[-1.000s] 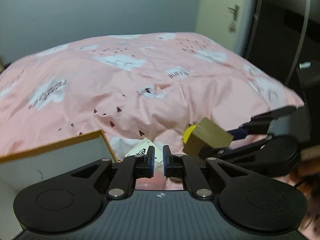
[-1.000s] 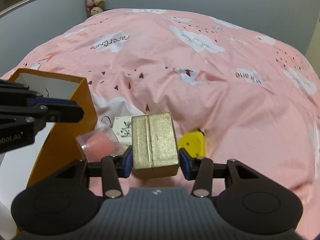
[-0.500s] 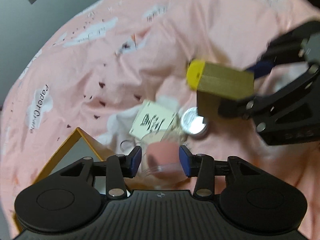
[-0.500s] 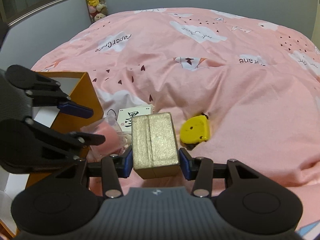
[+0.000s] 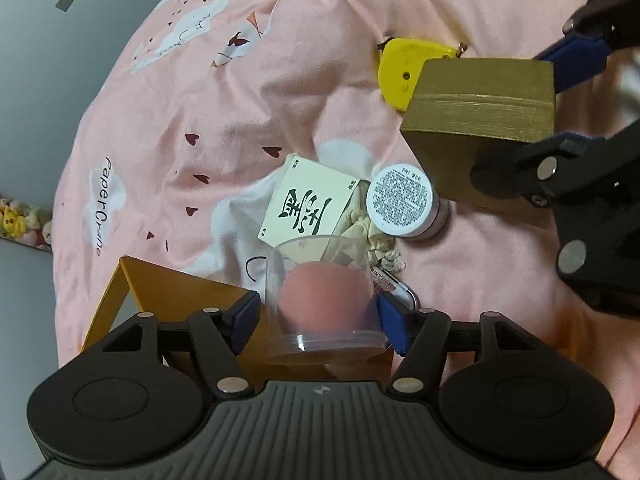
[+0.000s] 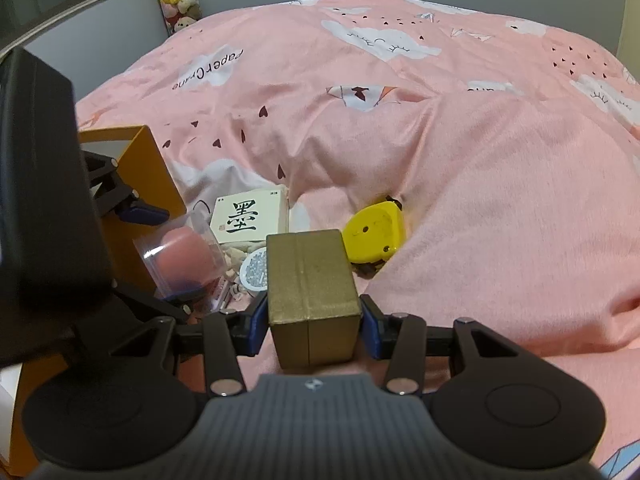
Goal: Organize rigid objects
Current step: 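Carry the sponge cup and olive cube box toward the box with both tools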
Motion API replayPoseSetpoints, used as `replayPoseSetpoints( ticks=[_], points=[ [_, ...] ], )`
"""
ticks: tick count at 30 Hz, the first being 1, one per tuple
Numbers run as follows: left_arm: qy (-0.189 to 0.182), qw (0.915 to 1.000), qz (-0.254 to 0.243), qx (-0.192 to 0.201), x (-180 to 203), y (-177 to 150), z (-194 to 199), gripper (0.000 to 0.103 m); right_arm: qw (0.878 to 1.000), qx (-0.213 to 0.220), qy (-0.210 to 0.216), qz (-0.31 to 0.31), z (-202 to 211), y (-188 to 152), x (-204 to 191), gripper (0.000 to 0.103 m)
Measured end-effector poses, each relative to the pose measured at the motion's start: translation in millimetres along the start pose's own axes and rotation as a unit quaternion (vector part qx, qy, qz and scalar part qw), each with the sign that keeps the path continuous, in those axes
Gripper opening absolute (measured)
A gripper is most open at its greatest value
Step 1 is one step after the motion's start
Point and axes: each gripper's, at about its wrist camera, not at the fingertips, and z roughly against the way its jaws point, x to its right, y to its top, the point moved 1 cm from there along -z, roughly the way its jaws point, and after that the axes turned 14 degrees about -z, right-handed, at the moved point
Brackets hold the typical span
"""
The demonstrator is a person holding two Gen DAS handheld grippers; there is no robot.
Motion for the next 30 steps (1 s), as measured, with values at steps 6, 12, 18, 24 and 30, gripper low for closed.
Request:
replayPoseSetpoints(
  ticks=[6,12,18,24,30],
  points=[
    [0.006,0.9983,0.039,0.041,-7,-7,11,0.069,1.000,0.003,-0.013,0.007,5,-1,-6,0.046],
    [-0.008,0.9860,0.115,0.121,-19,-21,40,0.069,1.000,0.016,-0.013,0.007,19,0,-12,0.046],
    [-0.005,0.9668,0.184,0.177,-38,-38,80,0.069,0.999,0.039,-0.010,0.007,42,7,-16,0.045],
    [0.002,0.9436,0.251,0.216,-61,-70,108,0.069,0.998,0.063,0.015,0.014,66,16,-32,0.045],
    [-0.009,0.9168,0.320,0.238,-89,-113,125,0.069,0.993,0.083,0.055,0.061,87,22,-73,0.045]
  ],
)
